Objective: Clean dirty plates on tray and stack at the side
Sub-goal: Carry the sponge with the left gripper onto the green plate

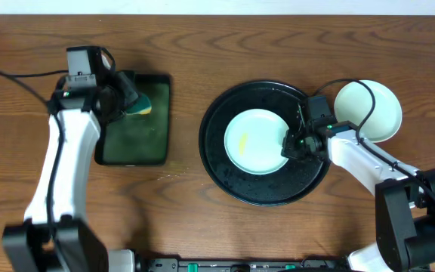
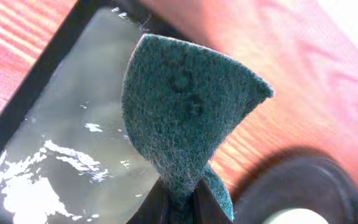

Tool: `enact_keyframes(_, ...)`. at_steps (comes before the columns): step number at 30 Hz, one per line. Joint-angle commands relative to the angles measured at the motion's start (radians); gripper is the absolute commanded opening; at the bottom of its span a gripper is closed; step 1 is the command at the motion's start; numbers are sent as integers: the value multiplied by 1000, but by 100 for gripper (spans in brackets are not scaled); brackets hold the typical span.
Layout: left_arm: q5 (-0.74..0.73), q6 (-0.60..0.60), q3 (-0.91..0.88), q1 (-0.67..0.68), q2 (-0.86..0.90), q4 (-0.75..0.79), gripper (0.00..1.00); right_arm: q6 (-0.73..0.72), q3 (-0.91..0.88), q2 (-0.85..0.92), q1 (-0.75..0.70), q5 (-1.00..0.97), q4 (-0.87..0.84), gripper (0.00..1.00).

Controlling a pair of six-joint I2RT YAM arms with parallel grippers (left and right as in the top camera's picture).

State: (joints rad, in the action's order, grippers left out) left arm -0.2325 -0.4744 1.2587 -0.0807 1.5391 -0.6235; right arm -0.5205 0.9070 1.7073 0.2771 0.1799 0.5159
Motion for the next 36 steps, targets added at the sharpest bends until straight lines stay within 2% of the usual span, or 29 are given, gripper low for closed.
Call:
enact_keyframes(1, -22, -8, 14, 60, -12, -39, 8, 119, 59, 12, 6, 6, 50, 1)
enact_keyframes(13, -63, -10, 2, 359, 32, -44, 7, 177, 80, 24, 6, -7, -17, 1)
enact_keyframes(19, -62, -25, 2, 486, 35, 18, 7, 157, 79, 122, 5, -7, -66, 1)
enact_keyframes(21, -54, -47, 2, 517, 42, 32, 7, 136, 79, 162, 4, -6, -81, 1)
enact_keyframes(25, 18, -107, 2, 569, 79, 43, 7, 109, 79, 207, 4, 22, -90, 6)
enact_keyframes(29, 12, -156, 2, 609, 146, 75, 7, 109, 79, 208, 4, 37, -90, 12)
enact_keyframes(36, 12, -241, 2, 695, 264, 149, 7, 105, 79, 208, 4, 39, -90, 14)
